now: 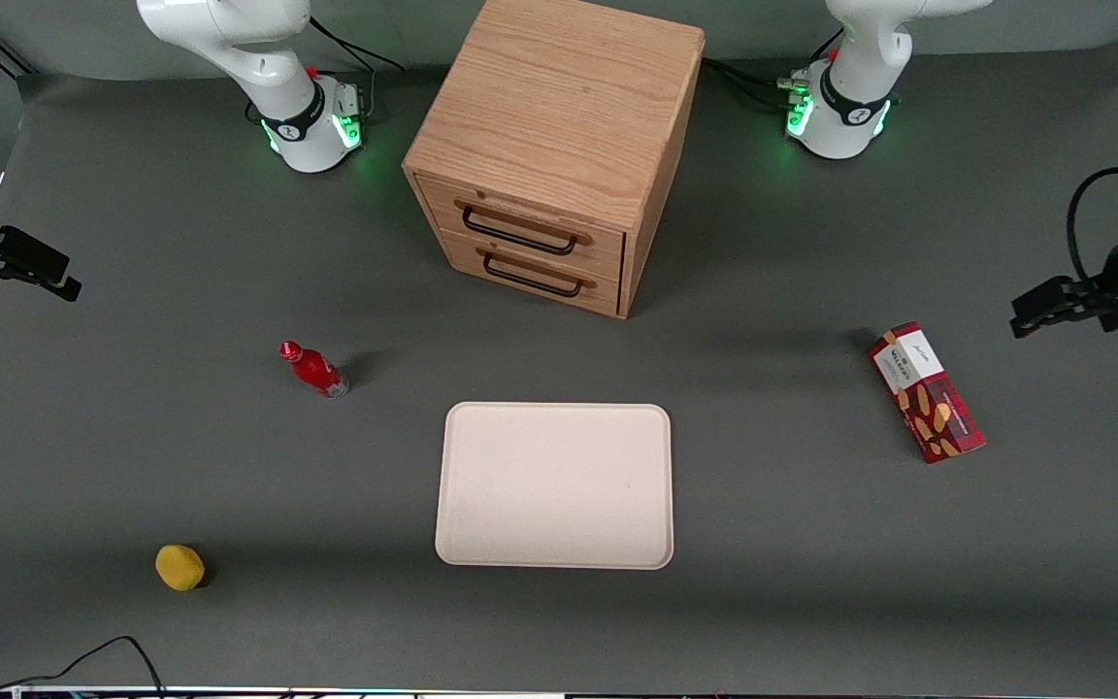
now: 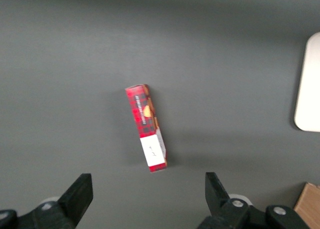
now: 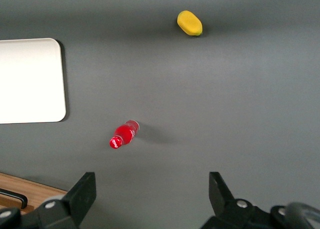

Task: Place red cookie box on tray
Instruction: 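Move the left gripper down toward the red tartan cookie box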

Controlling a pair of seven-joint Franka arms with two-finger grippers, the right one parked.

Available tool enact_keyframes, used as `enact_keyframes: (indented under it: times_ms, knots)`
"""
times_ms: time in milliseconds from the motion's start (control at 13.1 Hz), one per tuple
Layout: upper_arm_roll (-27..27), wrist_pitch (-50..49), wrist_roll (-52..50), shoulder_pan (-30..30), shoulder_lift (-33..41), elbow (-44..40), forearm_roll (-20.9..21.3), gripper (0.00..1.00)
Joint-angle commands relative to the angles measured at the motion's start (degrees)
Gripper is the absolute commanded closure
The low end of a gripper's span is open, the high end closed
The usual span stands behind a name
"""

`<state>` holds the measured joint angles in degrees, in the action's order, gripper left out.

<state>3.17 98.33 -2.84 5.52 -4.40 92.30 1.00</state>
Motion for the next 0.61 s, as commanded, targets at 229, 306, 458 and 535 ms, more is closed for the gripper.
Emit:
enact_keyframes:
  times_ms: [229, 306, 458, 535]
  knots:
    - [0.26, 6.77, 1.08, 3.79, -6.32, 0.24, 0.14, 0.00]
    - [0.26, 8.96, 1.08, 4.23, -6.76, 1.82, 0.14, 0.00]
    - [0.26, 14.75, 1.08, 5.46, -7.11, 6.65, 0.23, 0.00]
    - [0.26, 16.52, 1.08, 5.55, -7.64, 8.32, 0.23, 0.00]
